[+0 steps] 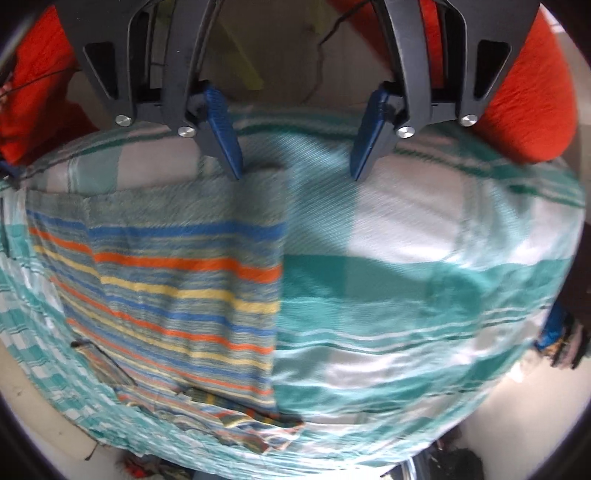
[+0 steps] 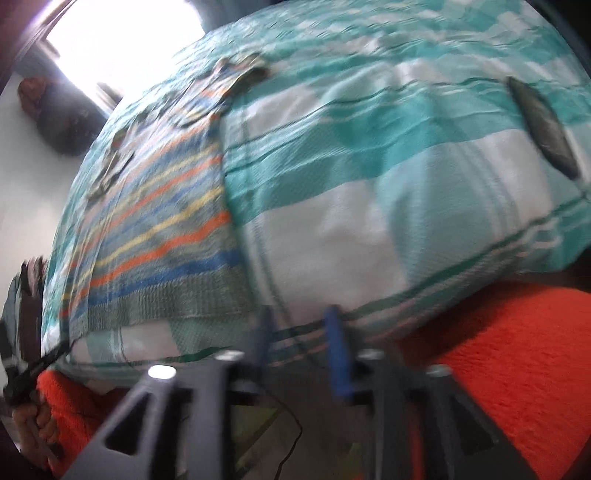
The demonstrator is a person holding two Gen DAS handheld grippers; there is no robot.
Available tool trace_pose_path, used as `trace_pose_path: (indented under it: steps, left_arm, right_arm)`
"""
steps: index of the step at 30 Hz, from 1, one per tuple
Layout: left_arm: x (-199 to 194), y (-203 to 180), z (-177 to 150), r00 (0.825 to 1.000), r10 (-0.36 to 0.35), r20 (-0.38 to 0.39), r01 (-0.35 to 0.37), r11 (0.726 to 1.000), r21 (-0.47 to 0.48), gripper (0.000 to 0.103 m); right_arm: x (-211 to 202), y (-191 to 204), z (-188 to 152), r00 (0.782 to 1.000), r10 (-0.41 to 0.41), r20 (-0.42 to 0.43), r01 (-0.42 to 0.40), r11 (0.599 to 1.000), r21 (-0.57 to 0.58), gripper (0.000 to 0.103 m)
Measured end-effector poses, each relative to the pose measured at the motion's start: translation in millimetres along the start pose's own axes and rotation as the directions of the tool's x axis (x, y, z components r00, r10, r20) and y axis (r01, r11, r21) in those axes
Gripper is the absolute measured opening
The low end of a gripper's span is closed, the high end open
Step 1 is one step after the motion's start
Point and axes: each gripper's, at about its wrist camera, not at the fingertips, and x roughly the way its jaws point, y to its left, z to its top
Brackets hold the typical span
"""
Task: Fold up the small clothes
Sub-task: 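Lift the hem with both grippers, fold it toward the collar, then open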
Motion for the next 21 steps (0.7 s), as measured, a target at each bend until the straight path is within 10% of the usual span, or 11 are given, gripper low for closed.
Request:
trace_pose_path:
  steps: [9,21]
  left_arm:
    - [-41.4,-15.2,37.5,0.981,0.013,0.192,-0.017,1.0,0.02,0.076]
    - [37.0,-90.2,21.5,0.984,0.07,0.161,-0.113,0.955,0.276,0.084]
  right_arm:
    - [-36.1,59.5,23.6,0.986,0.071,0.149,-0.041,0.979,-0.198,0.043]
    - [43.5,89.4,2.9,0.998,0.066,-0.005,-0.064,0.945,-0.32,0.043]
